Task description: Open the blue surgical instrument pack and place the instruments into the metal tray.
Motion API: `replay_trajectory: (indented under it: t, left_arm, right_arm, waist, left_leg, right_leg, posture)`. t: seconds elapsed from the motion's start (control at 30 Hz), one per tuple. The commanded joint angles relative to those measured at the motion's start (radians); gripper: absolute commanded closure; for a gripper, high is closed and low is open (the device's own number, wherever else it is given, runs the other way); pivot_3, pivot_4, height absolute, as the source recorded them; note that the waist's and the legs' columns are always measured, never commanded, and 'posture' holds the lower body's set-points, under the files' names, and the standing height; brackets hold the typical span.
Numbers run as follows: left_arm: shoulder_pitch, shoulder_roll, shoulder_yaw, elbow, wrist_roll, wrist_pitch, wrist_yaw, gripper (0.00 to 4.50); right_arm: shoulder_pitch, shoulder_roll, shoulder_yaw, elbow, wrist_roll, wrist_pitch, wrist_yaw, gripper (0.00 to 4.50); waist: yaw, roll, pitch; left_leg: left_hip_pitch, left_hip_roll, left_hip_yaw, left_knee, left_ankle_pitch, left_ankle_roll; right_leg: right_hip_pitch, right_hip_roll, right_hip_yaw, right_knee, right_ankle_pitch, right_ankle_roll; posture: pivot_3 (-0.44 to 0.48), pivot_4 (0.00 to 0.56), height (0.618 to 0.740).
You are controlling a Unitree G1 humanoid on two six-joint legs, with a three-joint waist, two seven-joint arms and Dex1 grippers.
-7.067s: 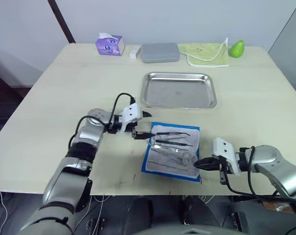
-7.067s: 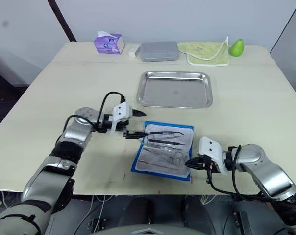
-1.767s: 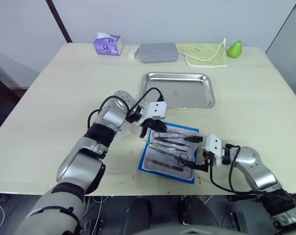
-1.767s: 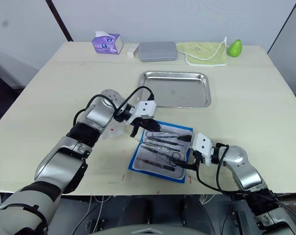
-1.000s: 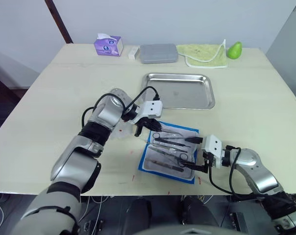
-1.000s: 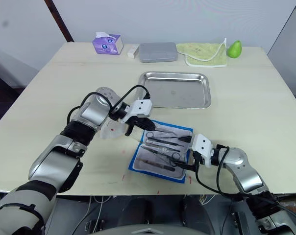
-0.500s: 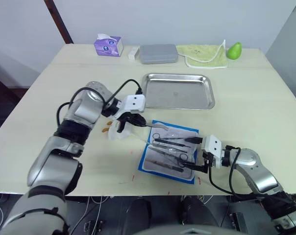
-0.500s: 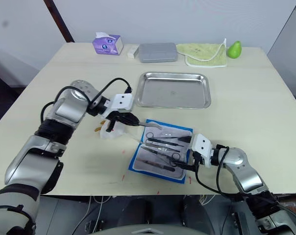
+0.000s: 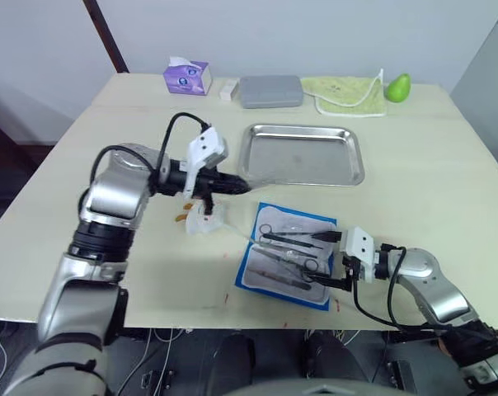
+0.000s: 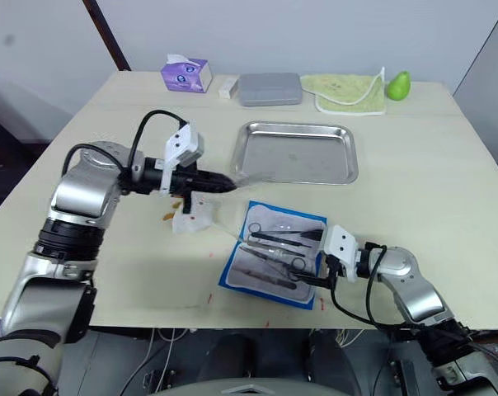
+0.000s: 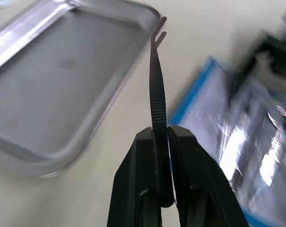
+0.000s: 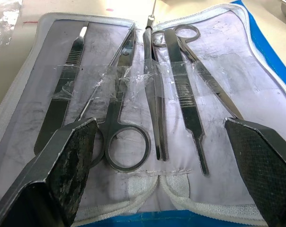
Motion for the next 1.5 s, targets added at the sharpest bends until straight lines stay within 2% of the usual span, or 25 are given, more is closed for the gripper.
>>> replay_trajectory:
  t: [0.03,0.13,0.3,0.43,0.6,0.83,1.0,1.5]
  left_arm:
    - [-0.043,-0.069,0.045,-0.078,0.018,0.14,0.214,4.48]
    - [-0.087,-0.174,0.083,-0.069,0.035,0.207,0.394,4.48]
    - [-0.14,-0.285,0.108,-0.002,0.048,0.225,0.587,4.48]
    - [-0.174,-0.385,0.149,0.127,0.084,0.206,0.79,4.48]
    - [-0.239,-0.433,0.165,0.356,0.107,0.069,0.918,4.48]
    - [-0.336,-0.474,0.169,0.642,0.113,-0.078,1.005,4.48]
    - [-0.374,-0.485,0.186,0.759,0.102,-0.131,1.031,4.48]
    - [-0.4,-0.496,0.193,0.89,0.094,-0.199,1.056,4.48]
  right_arm:
    - [0.053,-0.045,0.062,0.108,-0.102,0.09,0.003,0.0]
    - [0.052,-0.048,0.058,0.101,-0.099,0.096,0.005,0.0]
    - [0.05,-0.051,0.056,0.095,-0.095,0.105,0.006,0.0]
    - [0.046,-0.056,0.051,0.087,-0.091,0.116,0.009,0.0]
    - [0.049,-0.063,0.047,0.073,-0.089,0.128,0.009,0.0]
    - [0.058,-0.06,0.045,0.066,-0.089,0.135,-0.001,0.0]
    - [0.06,-0.056,0.044,0.07,-0.089,0.132,-0.006,0.0]
    - [0.068,-0.046,0.045,0.087,-0.093,0.116,-0.017,0.0]
  waist:
    - [0.0,0.0,0.0]
    - [0.002,0.0,0.0]
    - [0.002,0.002,-0.001]
    - [0.004,0.002,-0.002]
    - [0.004,0.002,-0.002]
    - [0.014,0.002,-0.002]
    - [0.014,0.002,-0.002]
    - [0.013,0.001,-0.002]
  left_leg:
    - [0.0,0.0,0.0,0.0,0.0,0.0]
    - [0.0,0.0,0.0,0.0,0.0,0.0]
    - [0.0,-0.001,0.0,0.0,0.0,0.0]
    - [0.0,-0.001,-0.001,0.0,0.0,0.0]
    - [0.0,-0.001,-0.001,0.0,0.0,0.0]
    - [0.0,-0.002,-0.001,0.0,0.0,0.0]
    - [0.0,-0.002,-0.001,0.0,0.0,0.0]
    - [0.0,-0.002,-0.001,0.0,0.0,0.0]
  right_leg:
    - [0.0,0.0,0.0,0.0,0.0,0.0]
    - [0.0,0.0,0.0,0.0,0.0,0.0]
    - [0.001,0.0,0.0,0.0,0.0,0.0]
    - [0.001,0.0,0.0,-0.001,0.0,0.0]
    - [0.001,0.0,0.0,-0.001,0.0,0.0]
    - [0.001,-0.001,0.0,-0.001,0.0,0.0]
    - [0.001,-0.001,0.0,-0.001,0.0,0.0]
    - [0.001,-0.001,0.0,-0.001,0.0,0.0]
  posture:
    - [0.0,0.15,0.736]
    - [0.0,0.15,0.736]
    - [0.0,0.15,0.736]
    - [0.0,0.15,0.736]
    - [0.0,0.15,0.736]
    - [0.0,0.15,0.736]
    - [0.0,0.15,0.736]
    - [0.0,0.15,0.736]
